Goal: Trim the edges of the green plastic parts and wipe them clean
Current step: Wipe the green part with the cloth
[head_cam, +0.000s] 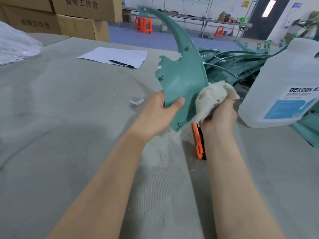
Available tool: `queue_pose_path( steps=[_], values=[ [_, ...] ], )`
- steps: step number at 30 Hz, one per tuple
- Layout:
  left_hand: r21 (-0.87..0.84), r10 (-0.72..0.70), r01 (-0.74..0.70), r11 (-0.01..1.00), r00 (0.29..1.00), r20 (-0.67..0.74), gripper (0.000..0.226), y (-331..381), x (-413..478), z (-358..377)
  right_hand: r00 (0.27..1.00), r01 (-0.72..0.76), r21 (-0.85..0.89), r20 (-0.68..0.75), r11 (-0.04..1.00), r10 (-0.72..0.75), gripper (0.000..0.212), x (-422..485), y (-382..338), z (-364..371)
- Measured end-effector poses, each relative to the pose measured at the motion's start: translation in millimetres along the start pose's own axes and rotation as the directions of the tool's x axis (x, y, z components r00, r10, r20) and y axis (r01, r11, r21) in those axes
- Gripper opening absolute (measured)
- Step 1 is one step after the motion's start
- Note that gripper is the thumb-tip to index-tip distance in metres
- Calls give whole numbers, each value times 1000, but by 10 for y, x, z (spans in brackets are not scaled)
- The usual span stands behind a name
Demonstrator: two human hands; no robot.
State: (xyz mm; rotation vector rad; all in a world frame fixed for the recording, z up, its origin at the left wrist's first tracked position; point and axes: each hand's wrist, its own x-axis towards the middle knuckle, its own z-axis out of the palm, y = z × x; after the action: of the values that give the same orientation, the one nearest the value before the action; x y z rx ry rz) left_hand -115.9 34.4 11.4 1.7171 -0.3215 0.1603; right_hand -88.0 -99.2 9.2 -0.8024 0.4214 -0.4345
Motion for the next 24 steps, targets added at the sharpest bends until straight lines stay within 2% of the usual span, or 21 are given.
queue_pose_path(
  steps=[2,4,6,7,10,12,13,15,17,19,21,23,24],
  values=[
    [22,-17,15,1000,995,100,16,-21,0,-90,998,61,57,-32,997,-60,29,69,-78,-79],
    [-71,-96,107,992,985,145,15,-37,13,-153,993,88,179,-90,980,-72,33,112,-146,-154],
    [-209,-189,211,955,975,120,13,-43,41,-199,996,57,211,-75,976,-42,30,110,-169,-177],
    [-263,-205,216,940,976,70,13,-46,58,-211,1000,24,160,-20,987,-21,30,86,-154,-164],
    [-355,-176,114,928,974,-145,14,-67,113,-183,981,-39,-134,183,990,63,32,-34,-19,-4],
    [-409,-147,42,912,962,-229,15,-66,120,-117,913,-53,-243,382,969,145,21,-226,117,165],
    [-422,-123,1,907,957,-262,16,-65,114,-90,872,15,-317,468,948,142,14,-316,215,223],
    [-413,-87,-65,909,937,-338,18,-66,106,-65,844,282,-490,536,825,29,11,-423,387,267],
    [-393,-60,-97,914,928,-367,19,-60,98,-49,846,442,-576,522,688,-106,9,-449,465,252],
    [-360,-33,-95,928,942,-334,18,-44,86,-11,856,494,-619,470,611,-216,17,-425,438,224],
    [-252,-2,-80,964,952,-307,14,-17,64,29,861,506,-672,431,541,-271,31,-369,396,198],
    [-141,35,-80,987,953,-300,11,4,43,54,888,460,-710,383,533,-256,43,-327,354,172],
    [-96,52,-84,992,952,-303,11,10,36,59,907,416,-698,359,583,-218,47,-313,334,162]
  ],
)
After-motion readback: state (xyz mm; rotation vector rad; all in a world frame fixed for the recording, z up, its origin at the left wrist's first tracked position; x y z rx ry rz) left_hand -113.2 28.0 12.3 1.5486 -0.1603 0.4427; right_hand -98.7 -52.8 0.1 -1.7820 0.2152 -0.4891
